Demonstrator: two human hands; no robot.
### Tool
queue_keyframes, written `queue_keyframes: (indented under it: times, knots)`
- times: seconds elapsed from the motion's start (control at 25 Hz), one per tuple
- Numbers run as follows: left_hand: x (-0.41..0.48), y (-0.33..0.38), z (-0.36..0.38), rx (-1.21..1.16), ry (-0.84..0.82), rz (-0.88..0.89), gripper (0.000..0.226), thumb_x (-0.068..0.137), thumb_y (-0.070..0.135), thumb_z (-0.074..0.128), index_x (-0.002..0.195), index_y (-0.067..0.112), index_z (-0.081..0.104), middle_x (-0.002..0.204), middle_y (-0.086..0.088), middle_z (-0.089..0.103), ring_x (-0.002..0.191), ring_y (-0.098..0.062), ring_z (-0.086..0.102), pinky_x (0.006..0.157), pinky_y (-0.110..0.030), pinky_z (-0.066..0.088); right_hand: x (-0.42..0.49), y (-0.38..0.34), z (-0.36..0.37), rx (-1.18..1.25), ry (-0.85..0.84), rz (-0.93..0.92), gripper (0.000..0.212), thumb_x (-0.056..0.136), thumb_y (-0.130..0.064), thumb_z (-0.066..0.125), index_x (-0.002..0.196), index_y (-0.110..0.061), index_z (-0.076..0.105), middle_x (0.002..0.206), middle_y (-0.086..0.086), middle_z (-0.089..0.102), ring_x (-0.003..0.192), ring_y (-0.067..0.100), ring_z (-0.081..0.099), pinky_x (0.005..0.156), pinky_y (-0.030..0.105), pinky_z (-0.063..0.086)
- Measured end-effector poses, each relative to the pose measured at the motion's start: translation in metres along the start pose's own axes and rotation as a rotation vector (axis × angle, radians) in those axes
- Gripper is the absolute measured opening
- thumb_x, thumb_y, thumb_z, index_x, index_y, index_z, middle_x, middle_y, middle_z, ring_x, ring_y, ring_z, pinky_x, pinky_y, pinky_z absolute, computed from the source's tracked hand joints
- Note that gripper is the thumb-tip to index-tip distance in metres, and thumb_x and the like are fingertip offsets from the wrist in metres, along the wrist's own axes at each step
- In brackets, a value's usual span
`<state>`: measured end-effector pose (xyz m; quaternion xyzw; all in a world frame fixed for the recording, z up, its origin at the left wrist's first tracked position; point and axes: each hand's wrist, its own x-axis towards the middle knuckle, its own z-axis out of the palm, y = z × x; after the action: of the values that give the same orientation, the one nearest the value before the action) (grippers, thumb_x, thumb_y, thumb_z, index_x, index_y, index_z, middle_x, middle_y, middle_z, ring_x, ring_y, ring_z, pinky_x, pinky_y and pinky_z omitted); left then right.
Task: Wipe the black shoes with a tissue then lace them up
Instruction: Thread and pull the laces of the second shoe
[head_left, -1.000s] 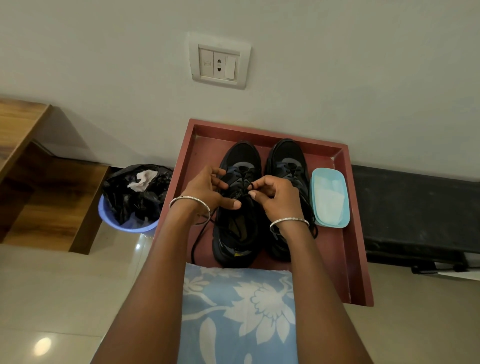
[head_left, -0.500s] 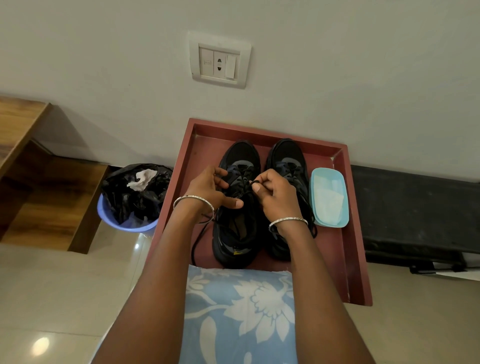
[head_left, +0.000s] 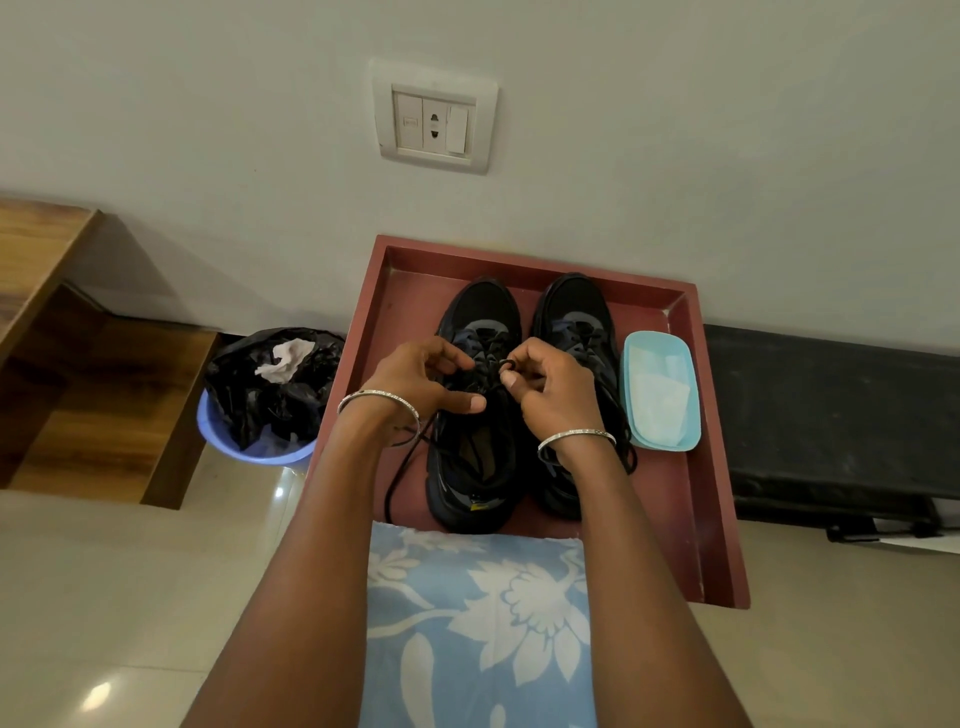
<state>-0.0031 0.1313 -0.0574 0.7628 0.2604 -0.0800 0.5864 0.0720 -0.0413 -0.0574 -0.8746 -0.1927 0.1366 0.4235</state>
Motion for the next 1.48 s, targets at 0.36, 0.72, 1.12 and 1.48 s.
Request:
queue_keyframes:
  times: [0.36, 0.72, 1.12, 1.48]
  knots:
    - [0.005, 0.006, 0.008, 0.374, 0.108, 0.221, 0.024, 0.084, 0.020, 0.077, 0.077, 0.040, 0.067, 0.091, 0.009, 0.064, 0.085, -0.005, 0.060, 0.079, -0.032, 0.053, 0.002, 0.001, 0.001, 0.087, 0.006, 0.104, 0.006, 0.086, -0.015, 0.076, 0.084, -0.017, 0.071, 0.078, -0.005, 0.074, 0.072, 0.005, 0.070, 0.069, 0.015, 0.051]
    - [-0.006, 0.006, 0.001, -0.087, -0.066, 0.245, 0.016, 0.101, 0.005, 0.051, 0.091, 0.018, 0.056, 0.077, 0.008, 0.057, 0.069, -0.004, 0.052, 0.062, -0.021, 0.045, 0.004, 0.003, 0.001, 0.072, -0.009, 0.101, 0.010, 0.084, -0.011, 0.077, 0.080, -0.017, 0.071, 0.073, -0.005, 0.072, 0.059, -0.004, 0.061, 0.060, 0.005, 0.040]
    - [-0.002, 0.000, -0.002, 0.171, 0.038, 0.181, 0.021, 0.087, 0.002, 0.071, 0.093, 0.022, 0.074, 0.087, 0.001, 0.072, 0.081, -0.013, 0.067, 0.081, -0.028, 0.056, 0.004, 0.003, 0.001, 0.086, -0.017, 0.111, 0.008, 0.084, -0.012, 0.077, 0.081, -0.017, 0.071, 0.075, -0.007, 0.072, 0.060, -0.005, 0.062, 0.061, 0.004, 0.041]
    - [0.006, 0.006, 0.016, 0.303, 0.246, 0.109, 0.009, 0.095, 0.020, 0.065, 0.087, 0.024, 0.063, 0.087, 0.001, 0.068, 0.086, -0.021, 0.066, 0.080, -0.040, 0.054, 0.003, -0.001, 0.004, 0.100, 0.002, 0.127, 0.007, 0.086, -0.010, 0.074, 0.083, -0.014, 0.070, 0.074, -0.006, 0.069, 0.065, 0.002, 0.062, 0.066, 0.016, 0.045]
